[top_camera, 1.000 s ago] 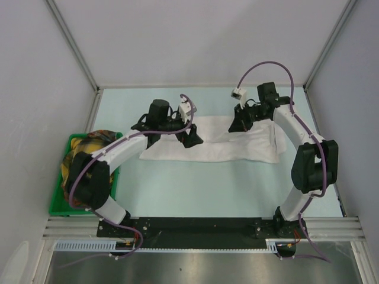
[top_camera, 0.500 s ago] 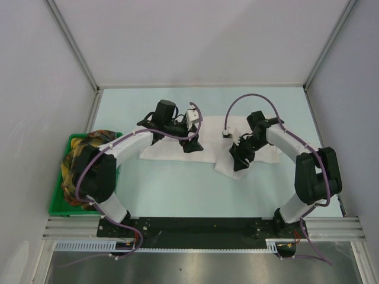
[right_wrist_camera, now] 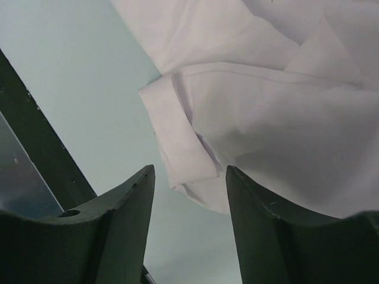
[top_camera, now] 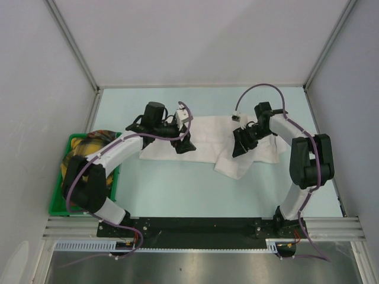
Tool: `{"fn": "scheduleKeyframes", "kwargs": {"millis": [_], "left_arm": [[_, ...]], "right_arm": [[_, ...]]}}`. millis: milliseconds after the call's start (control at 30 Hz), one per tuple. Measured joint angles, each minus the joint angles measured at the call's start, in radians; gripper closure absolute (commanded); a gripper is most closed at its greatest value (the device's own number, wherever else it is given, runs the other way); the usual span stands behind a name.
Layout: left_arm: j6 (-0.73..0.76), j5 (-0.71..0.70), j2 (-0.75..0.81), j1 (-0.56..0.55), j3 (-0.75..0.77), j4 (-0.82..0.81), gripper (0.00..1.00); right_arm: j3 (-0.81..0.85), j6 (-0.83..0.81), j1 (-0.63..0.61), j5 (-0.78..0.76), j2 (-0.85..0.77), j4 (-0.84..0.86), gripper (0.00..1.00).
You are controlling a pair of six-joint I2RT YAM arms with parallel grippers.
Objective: Fold and stack the long sleeve shirts
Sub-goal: Fold the shirt
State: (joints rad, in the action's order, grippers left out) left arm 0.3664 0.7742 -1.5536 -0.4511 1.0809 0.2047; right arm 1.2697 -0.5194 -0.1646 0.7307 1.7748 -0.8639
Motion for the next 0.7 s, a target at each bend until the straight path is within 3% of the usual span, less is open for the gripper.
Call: {"fn": "scheduleKeyframes", "kwargs": {"millis": [400, 700], "left_arm": [[-0.003, -0.022, 0.094, 0.046, -0.035, 0.023, 0.01], [-0.001, -0.036, 0.134, 0.056, -0.069, 0.047, 0.01]], "right_arm": [[-0.034, 0.056, -0.069, -0.040, 0.092, 0.066, 0.43], [-0.075, 0.056, -0.124, -0.082, 0.107, 0.109, 0.49]]}}
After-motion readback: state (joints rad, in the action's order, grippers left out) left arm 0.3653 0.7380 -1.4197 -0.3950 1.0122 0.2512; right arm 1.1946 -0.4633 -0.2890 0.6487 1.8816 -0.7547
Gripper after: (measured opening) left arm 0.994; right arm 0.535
